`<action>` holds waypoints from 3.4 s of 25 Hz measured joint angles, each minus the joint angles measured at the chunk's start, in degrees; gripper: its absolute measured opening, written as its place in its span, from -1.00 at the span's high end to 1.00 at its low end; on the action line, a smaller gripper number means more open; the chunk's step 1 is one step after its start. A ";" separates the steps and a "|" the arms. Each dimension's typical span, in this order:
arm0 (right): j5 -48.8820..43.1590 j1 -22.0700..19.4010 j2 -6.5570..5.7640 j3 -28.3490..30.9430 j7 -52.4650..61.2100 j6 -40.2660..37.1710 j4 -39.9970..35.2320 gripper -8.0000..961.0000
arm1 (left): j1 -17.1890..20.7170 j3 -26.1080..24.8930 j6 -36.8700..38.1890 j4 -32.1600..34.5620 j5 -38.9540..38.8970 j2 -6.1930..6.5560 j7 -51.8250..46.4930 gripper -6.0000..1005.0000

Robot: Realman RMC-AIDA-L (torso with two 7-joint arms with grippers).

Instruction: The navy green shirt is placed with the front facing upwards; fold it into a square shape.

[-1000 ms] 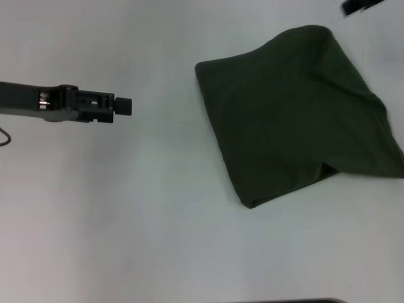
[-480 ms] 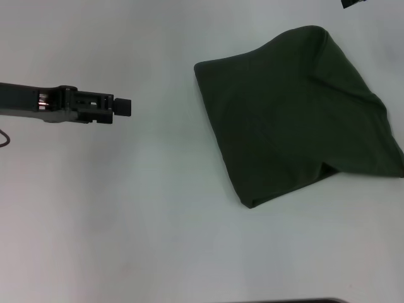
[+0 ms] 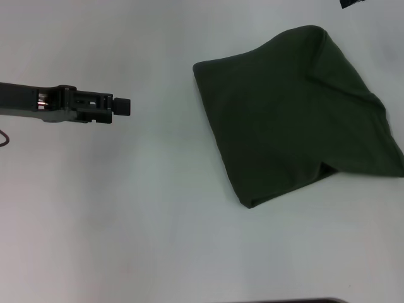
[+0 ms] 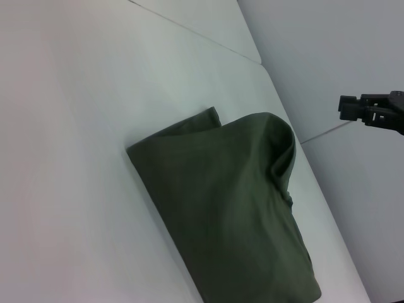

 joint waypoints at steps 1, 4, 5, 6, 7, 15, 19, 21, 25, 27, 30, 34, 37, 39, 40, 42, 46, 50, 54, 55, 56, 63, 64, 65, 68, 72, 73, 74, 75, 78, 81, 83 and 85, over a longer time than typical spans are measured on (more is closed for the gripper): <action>-0.11 0.01 0.01 -0.05 -0.01 0.01 0.01 0.32 | 0.00 0.00 0.03 0.00 0.00 0.00 0.00 -0.56; -0.38 0.03 0.07 -0.37 -0.43 0.03 0.03 0.27 | 0.00 0.00 -0.05 0.00 0.00 0.02 0.00 -0.56; -0.40 0.03 0.08 -0.60 -0.63 0.03 0.04 0.26 | 0.00 0.00 -0.09 0.00 0.00 0.02 0.00 -0.56; -0.41 0.04 0.09 -1.00 -1.07 0.00 0.05 0.24 | 0.00 0.00 -0.12 0.00 0.00 0.02 0.00 -0.56; -0.41 0.04 0.13 -1.33 -1.49 -0.04 0.05 0.23 | 0.00 0.00 -0.15 0.00 0.00 0.02 0.00 -0.56; -0.27 0.04 1.79 -2.21 -6.09 -0.07 0.11 0.11 | 0.00 0.00 -0.26 0.00 0.00 0.02 0.00 -0.56; -0.50 0.04 1.74 -2.27 -6.14 -0.19 0.18 0.05 | 0.05 0.00 -0.33 0.00 0.00 0.03 0.01 -0.56; -0.54 0.04 1.73 -2.28 -6.09 -0.50 0.18 0.02 | 0.03 0.00 -0.37 0.00 0.00 0.03 0.06 -0.56; -0.39 0.20 1.78 -2.30 -6.12 -3.25 0.54 -0.56 | 0.00 0.00 -0.41 0.00 0.00 0.02 0.09 -0.56; 0.26 0.60 1.85 -2.35 -6.25 -6.67 1.07 -0.73 | -0.01 0.00 -0.41 0.00 0.00 0.02 0.09 -0.56; 2.86 0.70 1.98 -2.89 -6.58 -11.25 1.40 -0.92 | 0.00 0.00 -0.41 0.00 0.00 0.02 0.09 -0.56; 6.84 0.13 2.02 -3.71 -7.17 -14.62 2.26 -0.94 | 0.00 0.01 -0.41 0.00 0.00 -0.08 0.22 -0.56; 6.92 0.02 2.01 -3.84 -7.36 -13.58 5.10 -0.94 | 0.05 0.00 -0.41 0.00 0.00 -0.15 0.43 -0.56; 6.94 0.12 1.90 -3.84 -7.97 -11.72 8.65 -0.94 | 0.13 0.00 -0.41 0.01 0.00 -0.19 0.51 -0.56; 6.83 0.21 1.88 -3.84 -8.27 -10.75 10.50 -0.94 | 0.15 0.00 -0.41 0.00 0.00 -0.23 0.54 -0.56; 5.93 0.47 1.84 -3.84 -8.60 -8.42 13.37 -0.94 | 0.15 0.00 -0.41 0.00 0.00 -0.30 0.53 -0.56; 4.34 0.45 2.03 -4.20 -8.65 -4.70 15.06 -0.94 | 0.07 0.00 -0.15 0.01 0.00 -0.46 0.48 -0.56; 3.11 0.04 2.01 -5.18 -8.29 -2.59 15.14 -0.94 | 0.04 0.00 -0.04 -0.03 0.00 -0.75 0.49 -0.56; 0.21 0.04 2.00 -4.95 -7.69 -0.61 15.08 -0.94 | 0.23 0.00 -0.22 -0.06 0.00 -0.87 0.55 -0.56; -0.18 0.03 2.01 -4.91 -7.50 -0.38 14.92 -0.94 | 0.28 0.00 -0.27 -0.07 0.00 -0.87 0.55 -0.56; -0.58 0.04 2.01 -4.83 -7.24 -0.18 14.65 -0.94 | 0.33 0.00 -0.27 -0.08 0.00 -0.87 0.54 -0.56; -5.76 -0.26 1.46 -1.71 -3.57 4.19 7.75 -0.94 | 0.17 0.03 -0.18 -0.09 0.07 -0.86 0.47 -0.56; -5.28 -0.30 1.45 -1.07 -3.51 3.93 7.44 -0.94 | 0.14 0.06 -0.23 -0.09 0.12 -0.86 0.49 -0.56; -3.41 -0.33 1.34 -0.51 -4.20 2.52 7.18 -0.94 | 0.14 0.07 -0.28 -0.08 0.17 -0.88 0.49 -0.56; 2.18 -0.31 1.33 -0.49 -6.65 -2.23 7.46 -0.94 | 0.32 0.06 -0.32 -0.09 0.15 -0.91 0.48 -0.56; 4.40 0.12 2.07 -1.75 -7.73 -4.07 9.16 -0.94 | 0.39 0.04 -0.35 -0.09 0.07 -0.80 0.49 -0.56; 4.71 0.28 2.09 -2.22 -7.76 -3.99 9.95 -0.94 | 0.37 0.04 -0.35 -0.09 0.07 -0.79 0.50 -0.56; 5.07 0.44 2.10 -2.67 -7.77 -3.80 10.89 -0.94 | 0.31 0.03 -0.37 -0.09 0.06 -0.78 0.52 -0.56; 5.45 0.57 2.11 -2.93 -7.80 -3.38 11.93 -0.94 | 0.24 0.02 -0.37 -0.09 0.06 -0.78 0.52 -0.56; 6.15 0.99 2.12 -3.33 -8.19 -1.95 14.88 -0.94 | 0.03 0.00 -0.39 -0.09 0.03 -0.77 0.56 -0.56; 6.32 1.41 2.13 -3.67 -8.67 -0.53 17.40 -0.94 | -0.09 0.00 -0.41 -0.09 0.00 -0.81 0.60 -0.56; 6.19 1.54 2.10 -3.77 -8.83 0.67 18.78 -0.93 | -0.10 0.00 -0.42 -0.09 0.00 -0.86 0.61 -0.56; 5.77 1.55 2.02 -4.04 -8.76 1.88 19.41 -0.93 | -0.11 0.00 -0.42 -0.09 0.00 -0.90 0.61 -0.56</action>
